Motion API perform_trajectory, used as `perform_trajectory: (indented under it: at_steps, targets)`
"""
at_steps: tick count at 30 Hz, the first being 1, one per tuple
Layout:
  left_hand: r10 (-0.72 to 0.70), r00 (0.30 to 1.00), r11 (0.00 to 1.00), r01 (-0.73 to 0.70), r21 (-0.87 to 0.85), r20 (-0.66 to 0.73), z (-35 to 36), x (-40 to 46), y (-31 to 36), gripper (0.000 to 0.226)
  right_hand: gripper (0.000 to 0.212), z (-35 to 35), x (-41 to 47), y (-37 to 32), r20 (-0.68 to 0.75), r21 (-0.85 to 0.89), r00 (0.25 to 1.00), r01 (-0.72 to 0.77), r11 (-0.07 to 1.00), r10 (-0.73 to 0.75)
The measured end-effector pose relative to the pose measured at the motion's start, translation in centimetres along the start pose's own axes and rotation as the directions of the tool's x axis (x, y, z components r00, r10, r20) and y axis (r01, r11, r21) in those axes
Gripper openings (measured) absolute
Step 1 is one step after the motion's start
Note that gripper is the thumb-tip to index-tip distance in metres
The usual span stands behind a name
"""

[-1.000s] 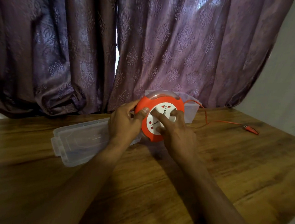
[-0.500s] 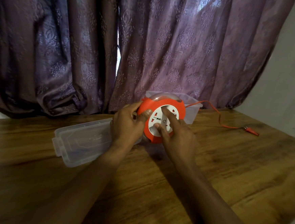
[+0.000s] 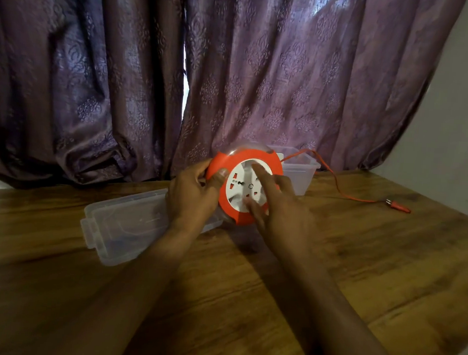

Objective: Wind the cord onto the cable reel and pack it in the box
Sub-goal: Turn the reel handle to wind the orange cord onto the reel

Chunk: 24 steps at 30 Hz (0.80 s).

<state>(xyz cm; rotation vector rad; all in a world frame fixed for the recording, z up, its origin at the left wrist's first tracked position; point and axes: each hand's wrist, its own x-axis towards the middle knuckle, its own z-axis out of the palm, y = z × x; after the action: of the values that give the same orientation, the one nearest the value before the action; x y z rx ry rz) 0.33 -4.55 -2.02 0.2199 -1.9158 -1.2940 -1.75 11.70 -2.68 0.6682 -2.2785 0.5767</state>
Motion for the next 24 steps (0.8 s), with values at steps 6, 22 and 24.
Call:
perform_trajectory:
  at_steps: [6,22,24]
  targets:
    - [0.003,1.000,0.999,-0.004,0.032,0.021,0.4,-0.6,0.3,0.043,0.061,-0.1,-0.1,-0.5,0.036,-0.094,0.996,-0.082,0.992,0.086]
    - [0.044,0.998,0.996,-0.048,0.072,0.051,0.9,-1.3,0.5,0.036,0.063,0.9,-0.3,0.1,-0.062,0.076,0.961,-0.265,0.961,0.270]
    - [0.067,0.996,0.995,-0.072,0.071,0.065,1.1,-1.6,0.5,0.041,0.062,1.0,-0.3,0.3,-0.054,0.184,0.922,-0.369,0.911,0.384]
